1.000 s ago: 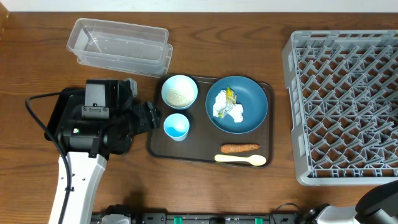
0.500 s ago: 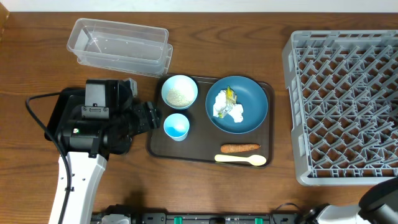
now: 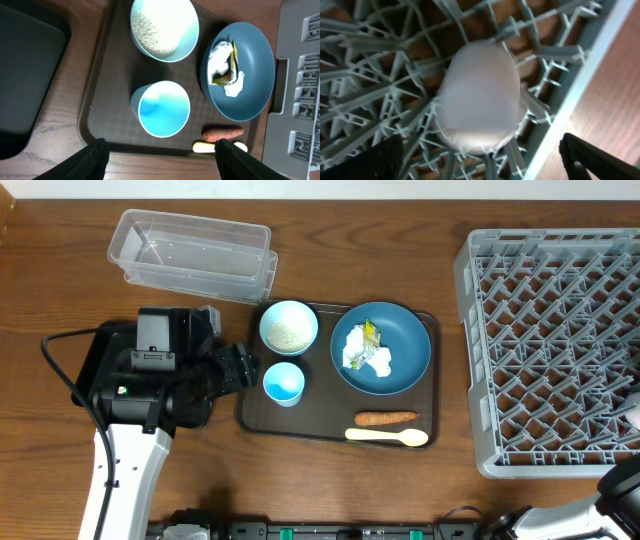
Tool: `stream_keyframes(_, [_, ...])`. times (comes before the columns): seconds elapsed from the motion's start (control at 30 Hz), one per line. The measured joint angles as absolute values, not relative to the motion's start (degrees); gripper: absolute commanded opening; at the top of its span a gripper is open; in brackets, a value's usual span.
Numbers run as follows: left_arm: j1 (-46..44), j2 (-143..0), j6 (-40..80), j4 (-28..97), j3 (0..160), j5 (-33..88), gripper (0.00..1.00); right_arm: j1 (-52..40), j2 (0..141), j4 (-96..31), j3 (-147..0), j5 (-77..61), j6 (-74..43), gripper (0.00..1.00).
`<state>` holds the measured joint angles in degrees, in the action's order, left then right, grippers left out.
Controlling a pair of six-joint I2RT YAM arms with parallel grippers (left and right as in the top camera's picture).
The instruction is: Sort waste into correct bins and load items into the dishwasher rack
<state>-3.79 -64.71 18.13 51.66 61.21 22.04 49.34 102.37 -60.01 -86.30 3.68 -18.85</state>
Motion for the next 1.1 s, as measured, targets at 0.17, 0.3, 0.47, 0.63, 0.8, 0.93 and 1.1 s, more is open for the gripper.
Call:
stream_keyframes(0.17, [-3.8, -64.7, 18.1, 51.7, 61.2, 22.0, 0.71, 49.3, 102.3, -59.4, -86.9, -0.6, -18.6, 0.99])
stream_keyframes(0.3, [-3.8, -64.7, 18.1, 51.7, 61.2, 22.0, 0.71, 49.0, 101.4, -59.8, -89.1, -3.9, -17.9, 0.99])
stream_keyframes(0.47, [-3.8, -64.7, 18.1, 51.7, 61.2, 21.7, 0.71, 44.3, 96.0, -60.8, -89.4, -6.2, -15.3, 0.99])
stream_keyframes(0.63, [-3.8, -64.7, 18.1, 51.6, 61.2, 20.8, 0.72, 35.4, 91.3, -63.0, -90.3, -7.4, -11.9, 0.99])
stream_keyframes(0.8, [-3.8, -64.7, 18.1, 48.9, 61.2, 20.6, 0.72, 25.6, 89.8, -65.1, -90.3, -10.2, -9.6, 0.99])
stream_keyframes(0.93, [-3.8, -65.3, 18.1, 47.7, 61.2, 19.9, 0.71, 18.5, 89.8, -65.4, -90.2, -13.8, -8.5, 0.94])
stream_keyframes(1.1, [-3.9, -70.5, 18.1, 48.3, 61.2, 17.6, 0.71, 11.2, 89.8, -65.7, -88.9, -13.6, -7.1, 0.94])
